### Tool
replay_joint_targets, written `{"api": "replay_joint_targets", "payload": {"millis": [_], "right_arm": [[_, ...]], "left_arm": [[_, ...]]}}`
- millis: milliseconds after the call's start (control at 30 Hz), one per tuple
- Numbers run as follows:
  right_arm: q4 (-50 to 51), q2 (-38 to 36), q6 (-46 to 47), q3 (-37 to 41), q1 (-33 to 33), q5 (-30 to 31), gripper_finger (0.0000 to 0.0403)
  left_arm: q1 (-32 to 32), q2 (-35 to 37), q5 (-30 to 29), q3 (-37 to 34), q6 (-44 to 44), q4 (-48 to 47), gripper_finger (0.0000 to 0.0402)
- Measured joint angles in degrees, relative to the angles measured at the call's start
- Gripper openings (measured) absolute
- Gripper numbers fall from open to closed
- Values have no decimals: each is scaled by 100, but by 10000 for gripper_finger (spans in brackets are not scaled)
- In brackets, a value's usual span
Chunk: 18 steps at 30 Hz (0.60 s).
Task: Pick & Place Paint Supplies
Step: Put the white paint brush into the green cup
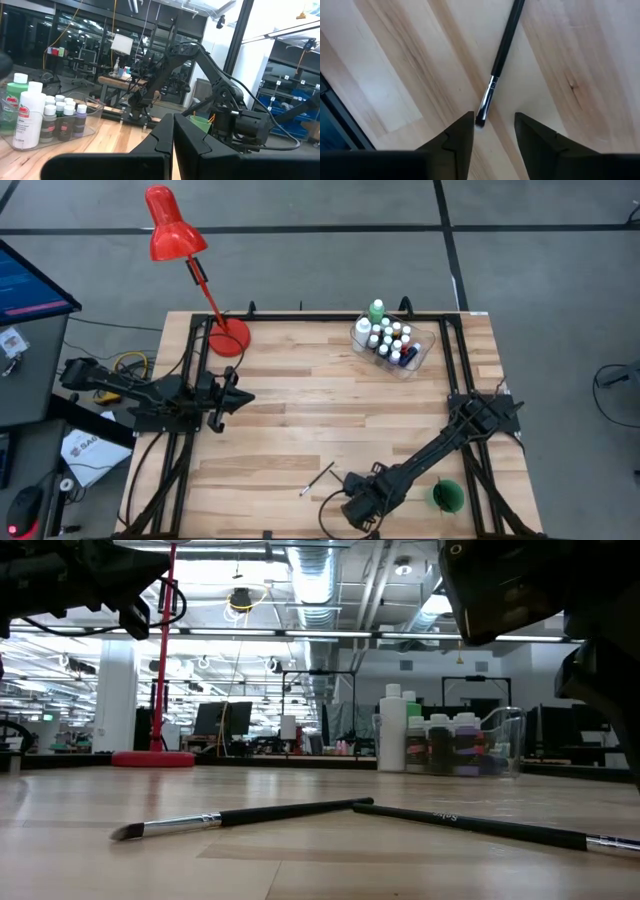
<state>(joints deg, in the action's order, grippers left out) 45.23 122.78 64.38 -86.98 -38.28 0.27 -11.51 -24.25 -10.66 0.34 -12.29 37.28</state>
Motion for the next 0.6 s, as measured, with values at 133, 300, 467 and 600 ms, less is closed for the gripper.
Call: {"api": "replay_joint_targets", "payload": {"millis": [133,300,467,600], "right_arm": [[62,6,0,4,2,0,112],[147,11,-9,11,4,2,53],[197,15,-28,7,17,34,9],[331,6,-92,9,11,116,4]], "left_arm": [[0,2,0,2,0,13,2],[0,2,0,1,0,15,2],[0,2,0,2,0,20,2],[0,2,0,1,0,22,2]]}}
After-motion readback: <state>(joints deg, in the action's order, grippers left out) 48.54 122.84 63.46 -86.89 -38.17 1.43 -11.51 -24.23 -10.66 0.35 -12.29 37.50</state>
